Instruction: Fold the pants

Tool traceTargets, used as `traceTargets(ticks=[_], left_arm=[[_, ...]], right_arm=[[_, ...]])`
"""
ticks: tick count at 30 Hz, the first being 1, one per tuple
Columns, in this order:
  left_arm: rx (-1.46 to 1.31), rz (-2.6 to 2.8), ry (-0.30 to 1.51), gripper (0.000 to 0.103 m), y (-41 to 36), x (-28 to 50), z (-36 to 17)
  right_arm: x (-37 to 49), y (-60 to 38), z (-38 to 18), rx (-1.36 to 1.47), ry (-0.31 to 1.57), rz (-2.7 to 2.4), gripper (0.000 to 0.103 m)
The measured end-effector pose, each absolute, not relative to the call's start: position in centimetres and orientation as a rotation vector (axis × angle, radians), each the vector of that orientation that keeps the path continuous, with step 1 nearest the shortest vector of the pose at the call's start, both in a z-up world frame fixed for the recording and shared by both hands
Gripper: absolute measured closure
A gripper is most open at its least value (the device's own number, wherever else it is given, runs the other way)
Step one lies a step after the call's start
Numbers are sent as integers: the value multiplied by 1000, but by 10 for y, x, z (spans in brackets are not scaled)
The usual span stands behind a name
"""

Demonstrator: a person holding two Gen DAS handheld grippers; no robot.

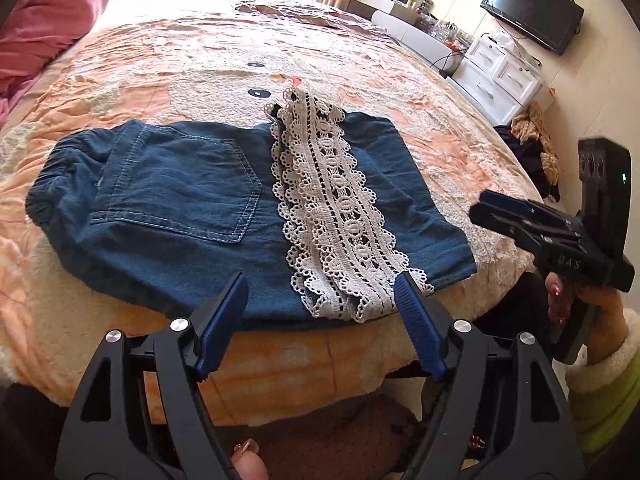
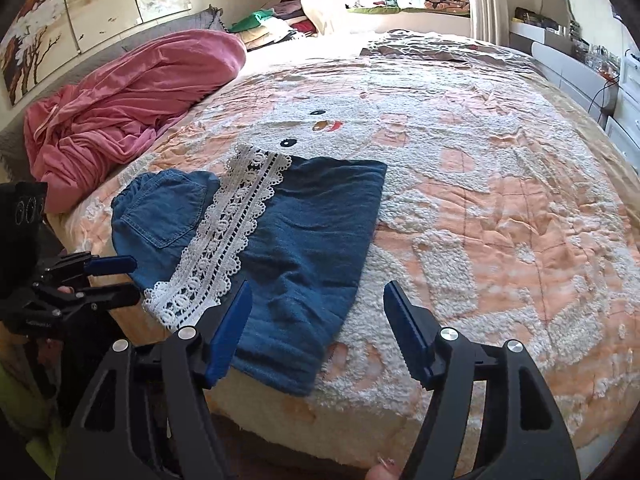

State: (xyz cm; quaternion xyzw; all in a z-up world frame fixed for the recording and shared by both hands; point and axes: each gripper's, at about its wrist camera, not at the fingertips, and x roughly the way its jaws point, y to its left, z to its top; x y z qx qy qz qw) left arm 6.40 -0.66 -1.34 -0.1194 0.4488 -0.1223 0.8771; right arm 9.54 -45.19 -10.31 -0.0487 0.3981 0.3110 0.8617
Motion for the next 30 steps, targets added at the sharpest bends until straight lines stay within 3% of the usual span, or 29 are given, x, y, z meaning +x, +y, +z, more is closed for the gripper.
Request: traceTargets(ticks=[6, 9, 11, 14, 25, 30], left_arm=[[-257, -278, 923, 35, -14, 70, -7], [-261, -318, 925, 35, -28, 86, -6], [-263, -335, 945, 35, -37, 101, -10], [-267, -342, 986, 37, -49, 121, -20], [-278, -282, 1033, 37, -42, 148, -40], [-250, -251, 1029, 37, -35, 143, -42]], right_arm=[[61, -457, -119, -210, 841, 692, 39], [55, -448, -130, -274, 840, 696, 53], [55, -440, -136, -305, 824, 701, 74], [53, -430, -143, -345, 821, 709, 90], [31, -415, -155, -350, 856, 734, 92], [32, -419, -155, -308, 881, 749, 83]])
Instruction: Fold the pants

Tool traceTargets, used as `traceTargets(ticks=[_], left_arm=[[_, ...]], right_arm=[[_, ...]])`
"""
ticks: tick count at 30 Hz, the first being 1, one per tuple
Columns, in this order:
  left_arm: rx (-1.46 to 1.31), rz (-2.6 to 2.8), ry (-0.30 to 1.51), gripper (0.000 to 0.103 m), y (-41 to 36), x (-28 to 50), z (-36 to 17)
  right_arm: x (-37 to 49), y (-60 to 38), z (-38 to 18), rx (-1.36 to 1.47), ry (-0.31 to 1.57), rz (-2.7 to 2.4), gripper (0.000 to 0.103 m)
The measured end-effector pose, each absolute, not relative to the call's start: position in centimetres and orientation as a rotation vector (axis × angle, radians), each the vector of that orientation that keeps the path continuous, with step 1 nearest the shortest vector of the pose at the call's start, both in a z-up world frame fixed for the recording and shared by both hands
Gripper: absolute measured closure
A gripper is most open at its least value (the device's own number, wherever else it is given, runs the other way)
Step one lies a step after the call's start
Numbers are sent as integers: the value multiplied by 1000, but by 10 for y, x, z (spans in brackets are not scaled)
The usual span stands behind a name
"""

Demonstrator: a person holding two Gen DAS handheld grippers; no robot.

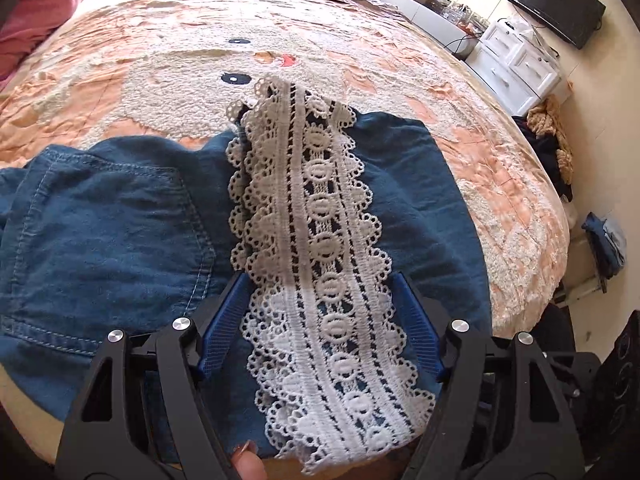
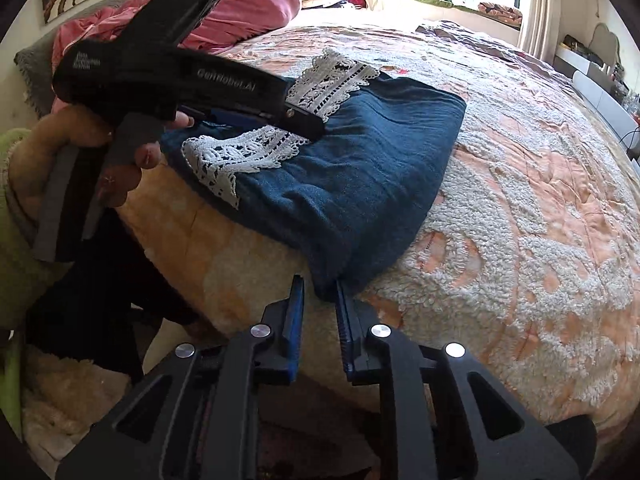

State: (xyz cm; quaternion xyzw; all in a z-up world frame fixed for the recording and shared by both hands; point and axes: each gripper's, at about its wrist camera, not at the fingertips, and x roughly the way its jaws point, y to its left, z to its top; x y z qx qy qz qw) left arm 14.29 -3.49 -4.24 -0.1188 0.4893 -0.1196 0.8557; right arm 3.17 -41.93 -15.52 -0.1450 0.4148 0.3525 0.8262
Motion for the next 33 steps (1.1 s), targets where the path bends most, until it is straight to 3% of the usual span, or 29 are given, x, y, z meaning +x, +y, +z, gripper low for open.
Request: traceTargets(ticks=[13, 27, 33], left_arm=[[-155, -228, 988, 37, -35, 108, -39], [-83, -213, 947, 37, -32, 86, -38], [-101, -190, 891, 32, -21, 68, -15]], right_arm=[[45, -442, -110, -233, 793, 708, 77], [96, -416, -147, -289, 913, 673, 65], [93, -428, -120, -202, 871, 671, 50]])
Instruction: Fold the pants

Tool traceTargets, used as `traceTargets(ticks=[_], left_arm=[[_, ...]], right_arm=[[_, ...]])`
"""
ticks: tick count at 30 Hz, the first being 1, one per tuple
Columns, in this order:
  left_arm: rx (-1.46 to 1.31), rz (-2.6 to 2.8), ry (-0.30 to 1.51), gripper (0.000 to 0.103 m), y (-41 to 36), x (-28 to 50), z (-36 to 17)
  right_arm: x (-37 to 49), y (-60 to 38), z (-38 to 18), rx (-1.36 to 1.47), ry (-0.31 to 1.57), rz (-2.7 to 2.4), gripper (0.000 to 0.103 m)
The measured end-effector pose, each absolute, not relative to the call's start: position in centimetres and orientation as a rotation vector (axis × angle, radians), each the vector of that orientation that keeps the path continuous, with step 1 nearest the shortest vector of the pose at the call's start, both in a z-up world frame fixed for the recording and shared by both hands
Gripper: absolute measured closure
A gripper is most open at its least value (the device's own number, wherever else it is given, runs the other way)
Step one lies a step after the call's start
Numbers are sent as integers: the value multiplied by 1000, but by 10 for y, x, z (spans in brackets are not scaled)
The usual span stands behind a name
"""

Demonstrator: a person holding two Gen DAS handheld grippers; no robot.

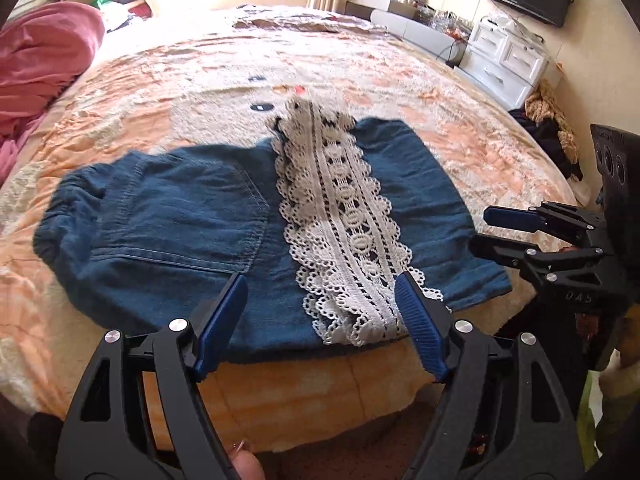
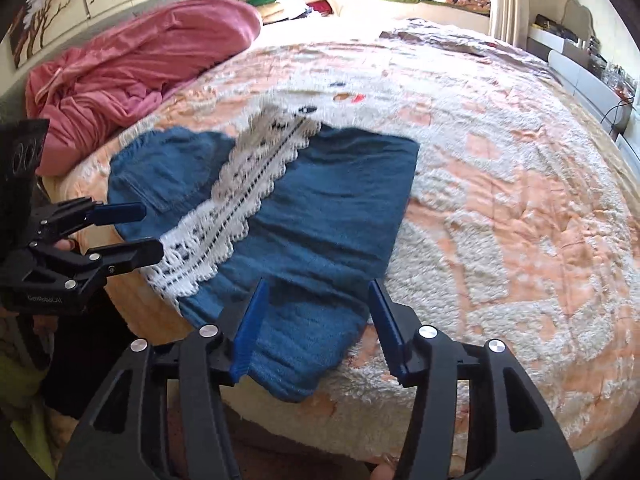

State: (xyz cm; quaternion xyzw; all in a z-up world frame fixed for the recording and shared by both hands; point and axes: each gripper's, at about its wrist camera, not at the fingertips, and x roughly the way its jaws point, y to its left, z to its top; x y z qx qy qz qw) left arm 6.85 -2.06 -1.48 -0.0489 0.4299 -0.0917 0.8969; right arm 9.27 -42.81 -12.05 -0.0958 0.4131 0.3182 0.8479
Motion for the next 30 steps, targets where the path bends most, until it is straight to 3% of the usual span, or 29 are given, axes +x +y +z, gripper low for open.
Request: traceTargets(ticks=[5, 14, 30], left_arm=[[-114, -156, 869, 25, -8, 59, -1], [-136, -98, 841, 11, 19, 42, 10], [-264, 24, 847, 10, 87, 28, 0]], right_arm=[[90, -424, -101, -193, 834, 691, 34], [92, -387, -73, -216, 786, 725, 18], [114, -297, -59, -281, 785, 851, 8]])
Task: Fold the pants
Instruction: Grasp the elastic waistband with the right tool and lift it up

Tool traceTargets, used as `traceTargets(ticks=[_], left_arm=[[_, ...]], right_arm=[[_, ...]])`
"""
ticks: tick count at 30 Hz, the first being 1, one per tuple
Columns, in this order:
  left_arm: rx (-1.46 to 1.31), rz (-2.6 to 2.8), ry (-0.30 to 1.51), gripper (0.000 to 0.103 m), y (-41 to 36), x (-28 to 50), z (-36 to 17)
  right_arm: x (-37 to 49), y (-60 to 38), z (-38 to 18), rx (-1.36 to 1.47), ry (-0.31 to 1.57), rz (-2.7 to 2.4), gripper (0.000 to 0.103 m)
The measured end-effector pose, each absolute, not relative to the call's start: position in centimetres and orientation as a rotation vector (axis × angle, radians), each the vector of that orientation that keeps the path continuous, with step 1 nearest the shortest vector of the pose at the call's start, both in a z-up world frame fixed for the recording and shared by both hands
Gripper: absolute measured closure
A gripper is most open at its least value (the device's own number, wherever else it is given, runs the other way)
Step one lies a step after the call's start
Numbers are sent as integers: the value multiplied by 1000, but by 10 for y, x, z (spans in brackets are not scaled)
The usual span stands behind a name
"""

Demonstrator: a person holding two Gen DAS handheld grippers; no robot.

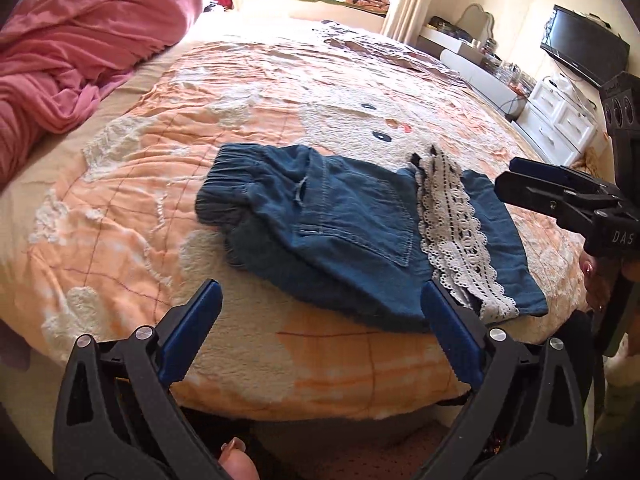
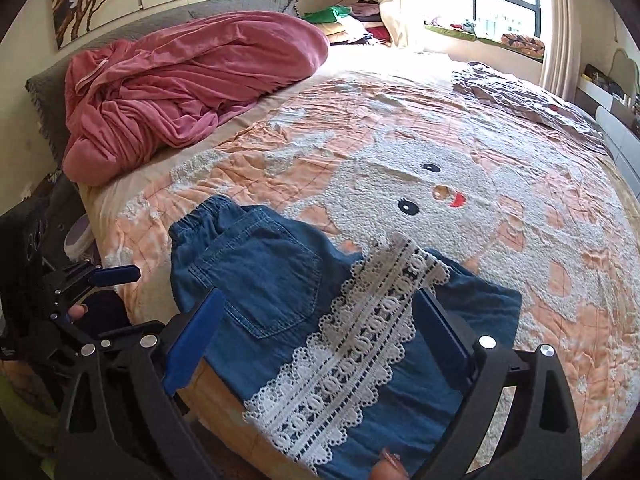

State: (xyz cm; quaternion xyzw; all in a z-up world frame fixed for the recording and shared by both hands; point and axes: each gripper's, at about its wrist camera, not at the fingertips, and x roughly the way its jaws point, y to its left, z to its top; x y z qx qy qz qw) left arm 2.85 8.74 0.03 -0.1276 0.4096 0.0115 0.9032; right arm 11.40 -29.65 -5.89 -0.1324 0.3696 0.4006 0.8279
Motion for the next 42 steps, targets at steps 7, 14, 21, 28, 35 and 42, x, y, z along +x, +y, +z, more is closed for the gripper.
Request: traceTargets(ticks=[7, 14, 21, 28, 35, 42], left_arm=[[-386, 38, 842, 10, 115, 29, -11], [-527, -14, 868, 10, 125, 33, -24], [-601, -37, 870, 10, 125, 42, -35], [-635, -46, 868, 11, 125, 50, -40], [-675, -34, 886, 31, 131, 66, -45], [-665, -38, 877, 63, 126, 72, -42]], right_arm=[[131, -250, -68, -327, 805, 941, 8], [157, -194, -86, -367, 901, 1060, 8], [169, -141, -103, -449, 963, 1121, 8], [185, -100, -124, -463, 1095, 1178, 9], [177, -97, -139, -450, 1139, 1244, 57], [178, -122, -120, -353, 1090, 1270, 70]])
